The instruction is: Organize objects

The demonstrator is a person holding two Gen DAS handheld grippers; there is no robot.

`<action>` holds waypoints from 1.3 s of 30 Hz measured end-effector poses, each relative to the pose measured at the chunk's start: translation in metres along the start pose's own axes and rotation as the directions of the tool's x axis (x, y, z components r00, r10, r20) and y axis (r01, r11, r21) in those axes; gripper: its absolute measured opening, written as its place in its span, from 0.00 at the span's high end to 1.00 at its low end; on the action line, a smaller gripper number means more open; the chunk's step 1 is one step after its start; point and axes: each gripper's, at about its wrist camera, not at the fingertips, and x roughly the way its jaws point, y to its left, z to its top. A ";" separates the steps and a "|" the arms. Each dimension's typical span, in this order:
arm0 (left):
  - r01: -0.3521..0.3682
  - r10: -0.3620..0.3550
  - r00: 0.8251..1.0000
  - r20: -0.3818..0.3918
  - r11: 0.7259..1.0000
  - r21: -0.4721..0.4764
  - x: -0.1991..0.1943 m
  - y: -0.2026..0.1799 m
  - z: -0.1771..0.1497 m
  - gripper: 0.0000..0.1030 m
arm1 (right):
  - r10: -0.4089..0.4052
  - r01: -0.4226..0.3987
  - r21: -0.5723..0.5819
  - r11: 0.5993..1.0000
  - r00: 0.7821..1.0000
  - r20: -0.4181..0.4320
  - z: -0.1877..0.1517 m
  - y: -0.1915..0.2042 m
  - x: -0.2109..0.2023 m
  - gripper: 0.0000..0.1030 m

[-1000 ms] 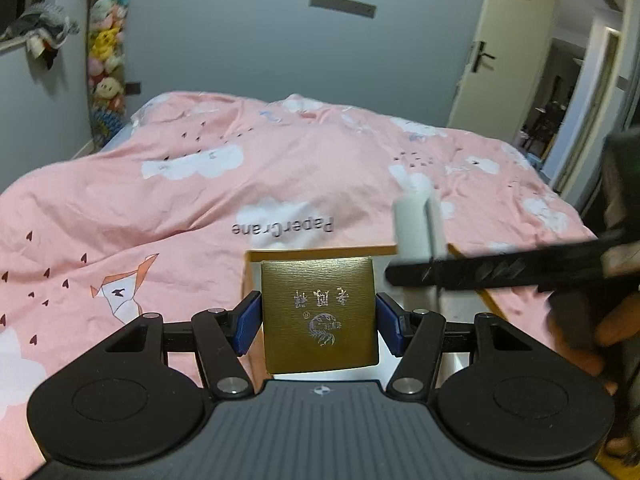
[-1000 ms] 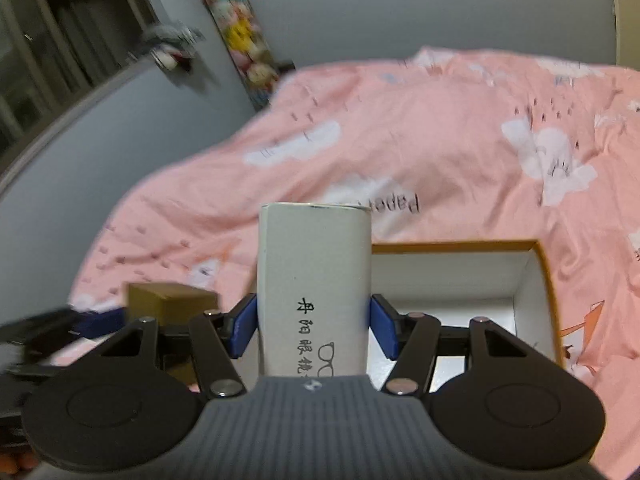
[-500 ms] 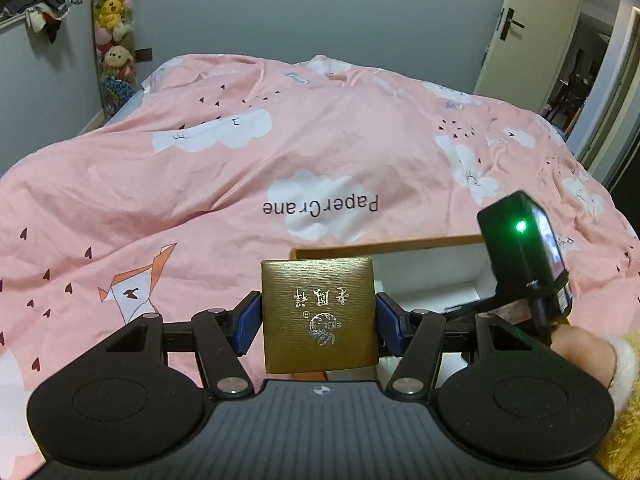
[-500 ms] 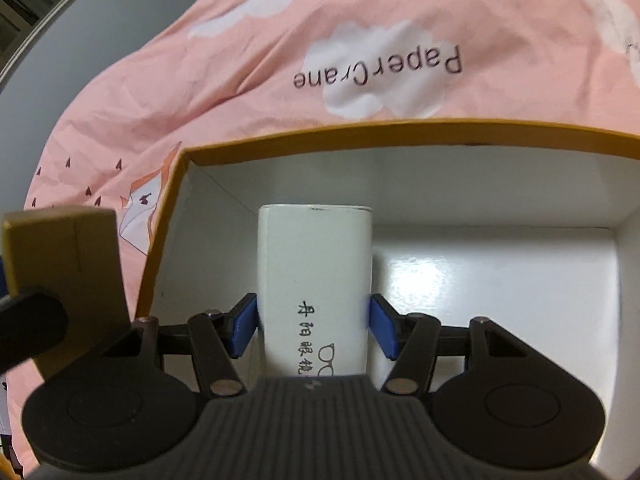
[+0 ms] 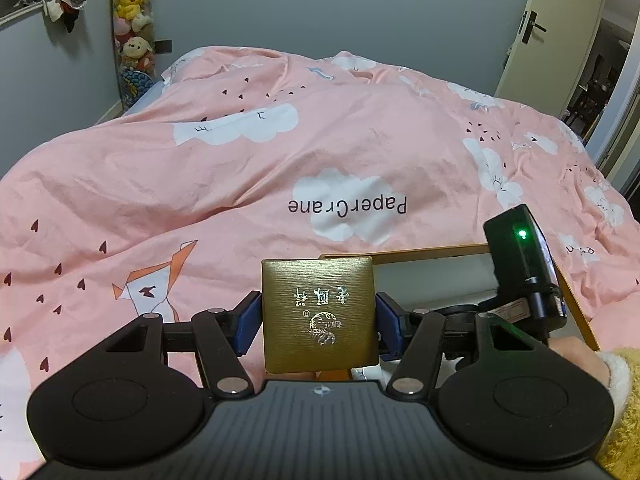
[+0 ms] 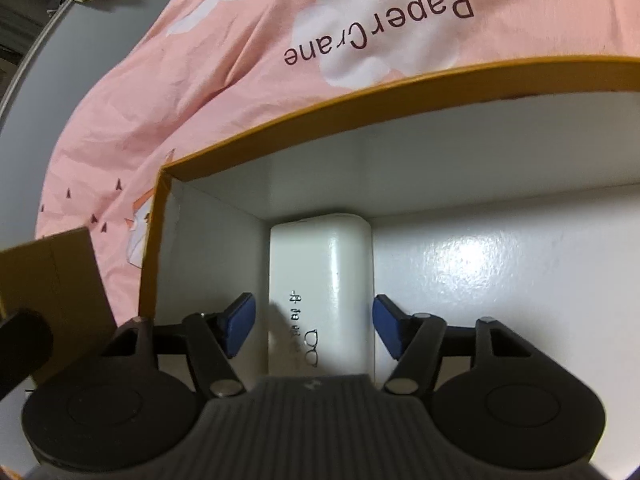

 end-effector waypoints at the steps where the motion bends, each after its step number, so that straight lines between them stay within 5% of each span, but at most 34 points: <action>1: 0.004 -0.004 1.000 -0.002 1.000 -0.002 0.000 0.000 0.000 0.33 | 0.002 -0.002 -0.004 1.000 1.000 -0.007 -0.001 -0.001 -0.001 0.35; 8: 0.021 -0.021 1.000 -0.002 1.000 -0.011 -0.007 0.004 -0.008 0.33 | -0.035 0.004 -0.249 0.969 0.992 -0.120 -0.022 0.006 -0.016 0.40; 19: 0.025 -0.025 1.000 -0.004 0.999 -0.020 -0.014 0.006 -0.015 0.33 | -0.168 -0.046 -0.548 0.835 0.928 -0.334 -0.048 0.034 0.004 0.44; 23: 0.035 -0.035 0.999 0.001 0.999 -0.027 -0.017 0.008 -0.015 0.33 | -0.232 0.000 -0.640 0.768 0.932 -0.278 -0.056 0.044 0.011 0.60; 28: 0.064 -0.064 0.998 0.003 0.998 -0.014 -0.022 0.005 -0.015 0.33 | -0.232 -0.014 -0.726 0.688 0.943 -0.238 -0.064 0.053 0.012 0.60; 34: 0.129 -0.130 0.992 0.004 0.989 0.068 -0.035 -0.022 -0.013 0.33 | -0.216 0.028 -0.729 0.684 0.962 -0.166 -0.065 0.042 -0.025 0.58; 39: 0.184 -0.175 0.983 -0.063 0.962 0.204 -0.018 -0.060 -0.021 0.33 | -0.190 0.094 -0.606 0.790 0.977 -0.096 -0.058 0.003 -0.080 0.57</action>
